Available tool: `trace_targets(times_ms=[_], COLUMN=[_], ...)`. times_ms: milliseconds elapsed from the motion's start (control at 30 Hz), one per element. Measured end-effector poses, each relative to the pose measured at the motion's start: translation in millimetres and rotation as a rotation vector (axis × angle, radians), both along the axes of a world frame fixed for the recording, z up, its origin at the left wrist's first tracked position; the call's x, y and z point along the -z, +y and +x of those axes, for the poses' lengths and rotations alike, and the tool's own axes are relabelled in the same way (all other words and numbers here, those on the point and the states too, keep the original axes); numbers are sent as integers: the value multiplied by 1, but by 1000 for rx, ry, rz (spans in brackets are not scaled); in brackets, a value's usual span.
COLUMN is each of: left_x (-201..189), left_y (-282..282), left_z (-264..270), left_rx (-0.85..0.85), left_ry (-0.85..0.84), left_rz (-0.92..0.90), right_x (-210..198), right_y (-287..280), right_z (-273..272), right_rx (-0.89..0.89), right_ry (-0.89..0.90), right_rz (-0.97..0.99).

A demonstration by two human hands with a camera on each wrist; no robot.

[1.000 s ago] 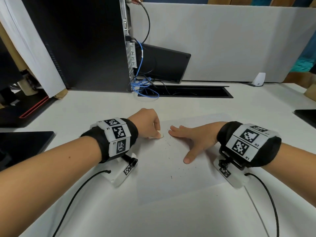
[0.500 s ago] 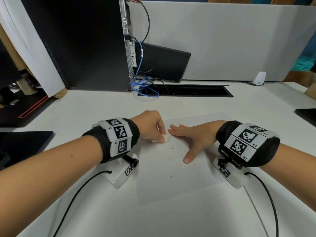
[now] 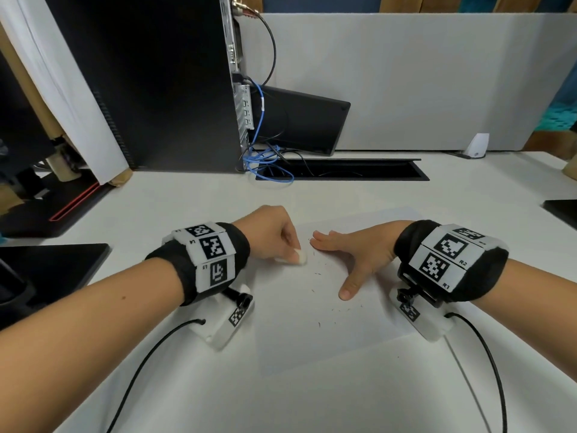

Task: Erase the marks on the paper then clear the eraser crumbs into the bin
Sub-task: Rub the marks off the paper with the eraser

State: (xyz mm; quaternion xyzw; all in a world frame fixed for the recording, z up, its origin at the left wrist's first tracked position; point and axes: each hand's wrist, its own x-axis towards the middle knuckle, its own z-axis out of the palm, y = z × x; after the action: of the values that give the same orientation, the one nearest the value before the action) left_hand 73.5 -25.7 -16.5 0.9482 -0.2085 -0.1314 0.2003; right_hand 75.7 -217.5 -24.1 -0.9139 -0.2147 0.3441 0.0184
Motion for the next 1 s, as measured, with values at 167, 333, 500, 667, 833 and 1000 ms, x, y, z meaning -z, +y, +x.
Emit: trace_targets(times_ms=[167, 333, 500, 667, 833, 1000], left_x=[2, 3, 1, 4, 5, 1], left_y=[9, 19, 15, -3, -2, -2], left_z=[15, 10, 4, 5, -9, 1], left_rx=[-131, -164, -170, -122, 47, -54], left_ry=[-29, -50, -78, -89, 55, -67], left_rz=[25, 72, 109, 19, 42, 19], right_x=[-5, -16, -12, -10, -9, -10], right_y=[-5, -13, -1, 4, 4, 5], right_z=[4, 4, -7, -9, -8, -9], right_rx=[24, 58, 44, 44, 53, 41], right_ry=[-44, -117, -81, -78, -57, -57], right_rz=[58, 24, -63, -68, -68, -82])
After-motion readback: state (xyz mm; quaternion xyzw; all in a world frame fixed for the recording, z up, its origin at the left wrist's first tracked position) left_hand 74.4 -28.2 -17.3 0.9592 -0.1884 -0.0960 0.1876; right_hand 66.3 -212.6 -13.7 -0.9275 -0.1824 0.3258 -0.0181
